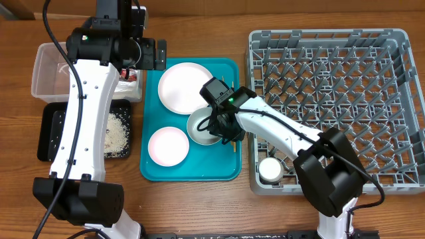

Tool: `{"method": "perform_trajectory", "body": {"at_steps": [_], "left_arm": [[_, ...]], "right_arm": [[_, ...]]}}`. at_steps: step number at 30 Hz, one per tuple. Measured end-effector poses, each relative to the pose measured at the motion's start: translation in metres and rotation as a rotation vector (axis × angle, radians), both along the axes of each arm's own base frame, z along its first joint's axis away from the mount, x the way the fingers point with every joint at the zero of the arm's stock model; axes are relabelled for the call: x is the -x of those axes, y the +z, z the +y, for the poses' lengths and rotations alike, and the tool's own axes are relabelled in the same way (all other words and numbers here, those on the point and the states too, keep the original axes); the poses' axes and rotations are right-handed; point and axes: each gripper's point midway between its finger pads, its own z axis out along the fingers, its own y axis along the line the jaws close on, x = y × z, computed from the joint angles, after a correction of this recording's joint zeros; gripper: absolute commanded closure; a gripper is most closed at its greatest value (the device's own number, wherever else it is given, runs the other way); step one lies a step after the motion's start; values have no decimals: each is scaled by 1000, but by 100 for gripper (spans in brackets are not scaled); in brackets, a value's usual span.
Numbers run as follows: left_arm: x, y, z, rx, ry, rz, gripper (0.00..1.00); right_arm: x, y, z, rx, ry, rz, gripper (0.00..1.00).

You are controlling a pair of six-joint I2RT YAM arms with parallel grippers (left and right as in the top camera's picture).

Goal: Sort waste into correct bins and load items into the dishwasher
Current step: 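Grasp the white bowl with right gripper and place it at rack's far edge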

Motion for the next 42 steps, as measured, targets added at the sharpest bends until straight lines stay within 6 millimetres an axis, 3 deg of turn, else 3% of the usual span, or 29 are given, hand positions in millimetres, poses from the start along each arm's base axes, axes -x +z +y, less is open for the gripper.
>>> {"method": "perform_trajectory", "body": {"at_steps": [4, 7, 14, 18, 21, 25, 28, 31, 32, 36, 42], "left_arm": [[-1, 1, 0, -2, 2, -7, 0], [-1, 1, 0, -2, 2, -7, 0], [-1, 1, 0, -2, 2, -7, 0], [-1, 1, 0, -2, 2, -7, 0], [-1, 1, 0, -2, 2, -7, 0], [-1, 1, 0, -2, 2, -7, 0], [-1, 1, 0, -2, 2, -7, 0], [-1, 1, 0, -2, 2, -7, 0], [-2, 1, 0, -2, 2, -7, 0], [-1, 1, 0, -2, 2, -7, 0], [-2, 1, 0, -2, 2, -7, 0]], "right_arm": [[0, 0, 2, -8, 1, 1, 80], [-2, 0, 3, -14, 4, -6, 96], [-1, 0, 2, -10, 2, -2, 96], [6, 11, -15, 66, 13, 10, 96], [0, 50, -27, 105, 41, -77, 96], [-23, 132, -43, 114, 24, -322, 96], [-38, 203, -79, 203, -61, -571, 96], [-51, 237, -120, 400, -162, -740, 96], [-60, 242, -136, 514, -203, -798, 96], [-78, 241, -158, 724, -249, -857, 96], [-130, 213, -206, 1018, -322, -853, 96]]}}
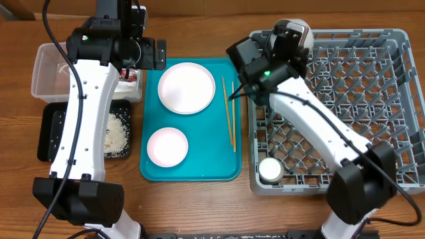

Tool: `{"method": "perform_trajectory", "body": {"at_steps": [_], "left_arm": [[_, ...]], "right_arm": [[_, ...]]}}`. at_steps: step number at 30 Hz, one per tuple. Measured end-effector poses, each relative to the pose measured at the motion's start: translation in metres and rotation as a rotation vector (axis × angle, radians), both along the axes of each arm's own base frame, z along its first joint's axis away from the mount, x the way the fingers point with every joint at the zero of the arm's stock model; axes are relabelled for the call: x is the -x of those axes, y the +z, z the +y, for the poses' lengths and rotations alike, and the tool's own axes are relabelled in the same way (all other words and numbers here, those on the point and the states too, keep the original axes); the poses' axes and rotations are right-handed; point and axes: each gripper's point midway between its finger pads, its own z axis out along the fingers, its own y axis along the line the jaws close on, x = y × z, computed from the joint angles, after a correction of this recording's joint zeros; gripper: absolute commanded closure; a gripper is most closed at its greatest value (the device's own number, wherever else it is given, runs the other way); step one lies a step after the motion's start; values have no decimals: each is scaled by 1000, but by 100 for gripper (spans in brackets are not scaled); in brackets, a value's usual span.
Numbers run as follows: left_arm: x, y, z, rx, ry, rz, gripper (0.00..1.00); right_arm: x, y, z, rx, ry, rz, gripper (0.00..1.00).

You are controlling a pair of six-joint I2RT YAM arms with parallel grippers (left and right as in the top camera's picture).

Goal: Sort waste into correct bins and load items into the dishwasher
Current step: 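Grasp the white bowl with right gripper and place it at rack's far edge, then move right gripper back to the tray and grasp the pink bowl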

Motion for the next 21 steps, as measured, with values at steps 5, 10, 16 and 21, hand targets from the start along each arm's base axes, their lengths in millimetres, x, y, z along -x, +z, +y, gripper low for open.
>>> {"method": "perform_trajectory", "body": {"at_steps": [5, 10, 16, 21], "left_arm": [[0, 0, 0, 0, 0, -1, 0], [0, 1, 0, 0, 0, -1, 0], [0, 1, 0, 0, 0, -1, 0], [0, 1, 0, 0, 0, -1, 0]], "right_arm": [[-35, -14, -9, 50, -19, -10, 96], [-56, -46, -5, 137, 29, 116, 96], [-57, -75, -3, 215, 57, 257, 96], [-51, -83, -4, 239, 78, 339, 96]]}}
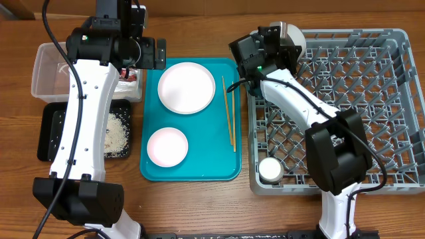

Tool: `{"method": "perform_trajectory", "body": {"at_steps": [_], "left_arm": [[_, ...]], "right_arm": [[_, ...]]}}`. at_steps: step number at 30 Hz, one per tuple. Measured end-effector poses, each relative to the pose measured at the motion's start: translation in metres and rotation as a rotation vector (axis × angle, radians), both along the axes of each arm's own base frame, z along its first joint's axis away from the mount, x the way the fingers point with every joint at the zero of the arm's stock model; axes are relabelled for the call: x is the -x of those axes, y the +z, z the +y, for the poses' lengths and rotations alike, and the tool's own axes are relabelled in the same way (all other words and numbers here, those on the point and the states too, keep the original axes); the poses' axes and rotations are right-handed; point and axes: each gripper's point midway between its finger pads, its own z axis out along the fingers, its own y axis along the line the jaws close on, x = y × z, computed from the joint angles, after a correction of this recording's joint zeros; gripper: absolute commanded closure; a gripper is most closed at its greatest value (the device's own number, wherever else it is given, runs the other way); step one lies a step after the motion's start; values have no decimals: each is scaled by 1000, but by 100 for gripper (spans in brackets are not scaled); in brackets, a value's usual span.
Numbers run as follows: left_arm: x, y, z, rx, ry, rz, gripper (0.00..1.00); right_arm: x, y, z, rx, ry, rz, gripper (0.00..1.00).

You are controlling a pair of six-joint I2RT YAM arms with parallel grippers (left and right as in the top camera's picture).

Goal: Sort waste into correct bins and load items into the dishwasher
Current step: 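Move right gripper back to the tray and grasp the pink bowl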

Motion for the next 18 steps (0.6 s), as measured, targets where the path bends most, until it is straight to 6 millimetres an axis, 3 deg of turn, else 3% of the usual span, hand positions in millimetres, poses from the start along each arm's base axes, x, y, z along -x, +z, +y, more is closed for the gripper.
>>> {"method": "perform_trajectory", "body": {"at_steps": [6, 10, 16, 18], "left_arm": [[0, 0, 0, 0, 0, 0, 0], [0, 0, 0, 0, 0, 0, 0], [0, 0, 0, 0, 0, 0, 0], [0, 0, 0, 0, 0, 0, 0]], "right_arm": [[7, -13, 16, -29, 62, 88, 96], [10, -17, 28, -32, 99, 124, 70], [25, -32, 68, -58, 202, 204, 55], [31, -34, 80, -62, 224, 212, 44]]}}
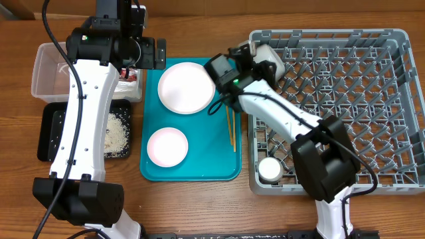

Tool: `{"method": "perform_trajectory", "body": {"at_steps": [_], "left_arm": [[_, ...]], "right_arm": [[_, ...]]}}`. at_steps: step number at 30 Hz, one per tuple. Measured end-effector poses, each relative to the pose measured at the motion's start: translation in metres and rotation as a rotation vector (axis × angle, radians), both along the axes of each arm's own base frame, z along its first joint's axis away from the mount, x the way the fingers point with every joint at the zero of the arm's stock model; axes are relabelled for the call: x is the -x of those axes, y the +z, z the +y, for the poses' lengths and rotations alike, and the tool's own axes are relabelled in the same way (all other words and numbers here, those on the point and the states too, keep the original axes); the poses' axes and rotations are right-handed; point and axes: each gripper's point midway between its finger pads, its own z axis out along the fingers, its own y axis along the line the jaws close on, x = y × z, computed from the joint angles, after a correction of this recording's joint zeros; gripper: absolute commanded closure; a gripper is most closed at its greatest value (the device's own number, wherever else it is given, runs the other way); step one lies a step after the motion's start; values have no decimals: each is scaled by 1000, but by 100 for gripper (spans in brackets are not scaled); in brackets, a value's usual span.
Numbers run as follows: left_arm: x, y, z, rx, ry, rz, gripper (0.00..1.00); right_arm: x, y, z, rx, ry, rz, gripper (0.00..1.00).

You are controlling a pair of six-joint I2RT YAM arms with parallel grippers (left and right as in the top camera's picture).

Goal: Sort waste into correct bins and load items into the dishwasher
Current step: 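Move right gripper back to the tray and grasp the pink bowl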

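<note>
My right gripper is shut on a metal bowl, held tilted over the near-left corner of the grey dish rack. Its wrist hangs above the right edge of the teal tray. On the tray lie a large white plate, a small white plate and a pair of chopsticks. A white cup stands in the rack's front left corner. My left gripper hovers open between the clear bin and the tray, holding nothing.
A black tray with scattered rice grains lies in front of the clear bin, which holds a red wrapper. The left arm's white link stretches over both of them. The rack's upright tines fill the right half of the table.
My right gripper has shifted left and slightly toward the front with the bowl, from above the rack's back left rim to just inside that corner. The left arm has stayed put.
My right gripper was down on the metal bowl in the middle of the teal tray. Then it held the bowl high over the rack's back left edge, uncovering the chopsticks. It stayed near there, and now holds the bowl lower at the rack's left corner.
</note>
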Motion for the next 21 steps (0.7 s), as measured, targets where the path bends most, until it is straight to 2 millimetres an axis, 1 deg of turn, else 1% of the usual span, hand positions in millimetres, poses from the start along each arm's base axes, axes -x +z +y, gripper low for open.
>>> {"method": "perform_trajectory", "body": {"at_steps": [4, 7, 9, 12, 13, 14, 15, 17, 18, 19, 20, 21], "left_arm": [[0, 0, 0, 0, 0, 0, 0], [0, 0, 0, 0, 0, 0, 0], [0, 0, 0, 0, 0, 0, 0], [0, 0, 0, 0, 0, 0, 0], [0, 0, 0, 0, 0, 0, 0], [0, 0, 0, 0, 0, 0, 0], [0, 0, 0, 0, 0, 0, 0], [0, 0, 0, 0, 0, 0, 0], [0, 0, 0, 0, 0, 0, 0], [0, 0, 0, 0, 0, 0, 0], [0, 0, 0, 0, 0, 0, 0], [0, 0, 0, 0, 0, 0, 0]], "right_arm": [[9, -6, 20, -44, 41, 27, 25], [12, -3, 26, -122, 60, 46, 0], [16, 6, 31, -207, 87, 68, 0], [23, 35, 54, -420, 165, 77, 0], [28, 50, 68, -523, 218, 86, 0], [40, 72, 93, -685, 318, 119, 0], [44, 78, 102, -737, 353, 134, 2], [61, 93, 138, -931, 477, 208, 12], [69, 95, 154, -1014, 513, 246, 14], [75, 93, 167, -1075, 527, 281, 18], [82, 88, 176, -1114, 529, 315, 20], [91, 75, 187, -1150, 514, 363, 23]]}}
